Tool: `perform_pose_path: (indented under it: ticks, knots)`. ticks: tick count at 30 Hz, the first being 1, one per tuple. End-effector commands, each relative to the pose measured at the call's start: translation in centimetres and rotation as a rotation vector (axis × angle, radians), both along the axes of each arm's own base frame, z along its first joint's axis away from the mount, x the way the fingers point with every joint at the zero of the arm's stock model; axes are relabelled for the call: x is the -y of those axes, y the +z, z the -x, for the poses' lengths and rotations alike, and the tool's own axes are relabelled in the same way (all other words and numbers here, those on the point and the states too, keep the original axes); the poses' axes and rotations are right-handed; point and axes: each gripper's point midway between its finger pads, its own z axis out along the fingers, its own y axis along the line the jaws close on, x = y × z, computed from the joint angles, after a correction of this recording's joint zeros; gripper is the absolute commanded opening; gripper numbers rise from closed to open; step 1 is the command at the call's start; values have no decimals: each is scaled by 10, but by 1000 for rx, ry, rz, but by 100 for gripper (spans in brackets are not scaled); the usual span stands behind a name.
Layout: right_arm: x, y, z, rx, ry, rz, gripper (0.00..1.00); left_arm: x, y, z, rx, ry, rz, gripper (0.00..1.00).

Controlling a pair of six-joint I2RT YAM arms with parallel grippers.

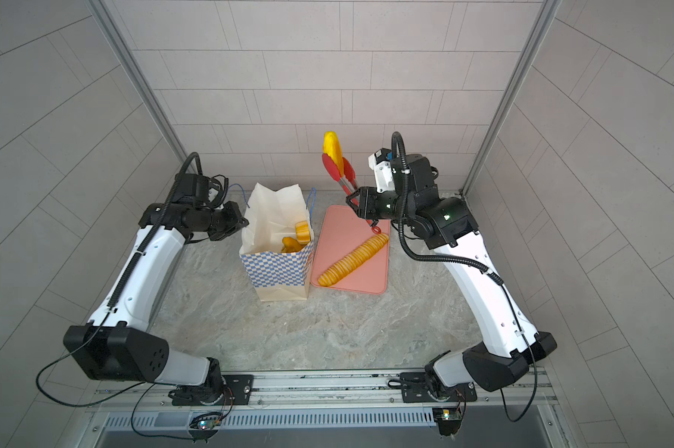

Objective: Pack bread into a paper bag
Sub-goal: Place the bread in the paper bag.

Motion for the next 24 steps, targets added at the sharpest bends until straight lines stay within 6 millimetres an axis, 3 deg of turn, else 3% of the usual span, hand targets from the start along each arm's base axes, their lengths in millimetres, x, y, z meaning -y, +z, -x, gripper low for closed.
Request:
perform_pose_path:
  ticks: [1, 13, 19, 24]
  knots:
    - [-11, 33, 10, 92, 35, -65, 44, -3, 0, 2, 1, 0, -6, 0]
    - [-61, 25, 33, 104, 151, 30, 45, -3, 1, 2, 2, 4, -9, 0]
    - [-85, 11, 43, 93, 198, 81, 45, -3, 2, 2, 5, 7, -7, 0]
    - [-93, -5, 46, 69, 208, 131, 46, -4, 1, 3, 4, 8, -7, 0]
